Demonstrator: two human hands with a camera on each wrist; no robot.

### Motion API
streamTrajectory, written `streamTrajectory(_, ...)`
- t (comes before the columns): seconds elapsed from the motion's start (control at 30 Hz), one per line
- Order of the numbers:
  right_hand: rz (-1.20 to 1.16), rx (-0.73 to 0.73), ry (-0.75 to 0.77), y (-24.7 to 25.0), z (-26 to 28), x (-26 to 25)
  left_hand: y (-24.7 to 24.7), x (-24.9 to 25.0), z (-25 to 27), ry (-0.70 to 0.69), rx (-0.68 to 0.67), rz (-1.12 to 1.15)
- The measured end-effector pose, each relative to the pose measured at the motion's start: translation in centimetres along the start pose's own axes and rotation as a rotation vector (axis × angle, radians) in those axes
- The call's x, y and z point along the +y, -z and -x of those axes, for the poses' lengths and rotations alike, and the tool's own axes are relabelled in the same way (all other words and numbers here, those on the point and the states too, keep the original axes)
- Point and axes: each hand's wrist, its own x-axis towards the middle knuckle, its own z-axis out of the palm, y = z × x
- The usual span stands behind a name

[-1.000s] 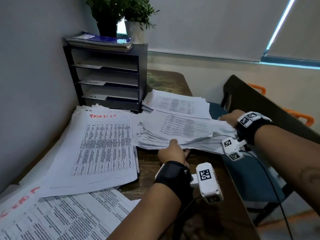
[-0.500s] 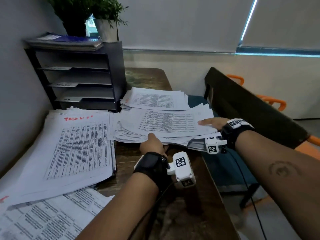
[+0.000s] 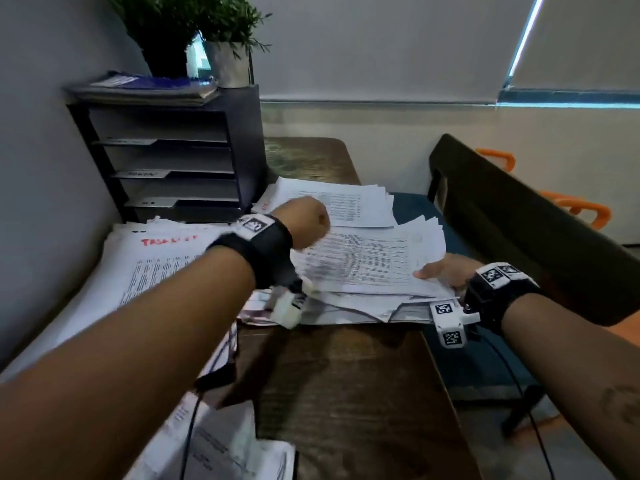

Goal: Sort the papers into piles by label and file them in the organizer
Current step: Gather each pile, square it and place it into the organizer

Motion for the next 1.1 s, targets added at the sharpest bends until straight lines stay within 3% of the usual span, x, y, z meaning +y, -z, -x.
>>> streamTrajectory(0.07, -0.026, -0.062, -0.001, 0.2, -0.5, 0.5, 0.0, -2.4, -4.2, -0.074, 0.043, -0.279)
streamTrajectory(0.17, -0.245, -0.129, -0.017, 0.7, -3.7, 3.1, -1.7, -4.2, -8.8, -0.164, -0.034, -0.411)
streamTrajectory(0.37, -0.181, -0.001, 0.168, -0.9, -1.3, 1.7, -6.6, 3.4, -14.5, -0.439, -0.153, -0.55)
streamTrajectory(0.53, -0.299, -0.009, 0.173, -1.5, -2.0, 2.8, -8.2, 9.7, -18.3, -0.436, -0.201, -0.791)
streamTrajectory(0.67, -0.419, -0.008, 0.189, -1.7, -1.6, 3.0, -9.0, 11.0, -21.2, -0.379, -0.211, -0.988)
streamTrajectory(0.8, -0.497, 0.042, 0.172, -2.1, -2.7, 3.9, -10.6, 8.5, -25.6, -0.449, -0.225, -1.02)
streamTrajectory(1.1, -0.434, 0.093, 0.138, -2.3, -2.6, 4.5, -9.8, 8.2, -24.1, -0.623, -0.131, -0.993)
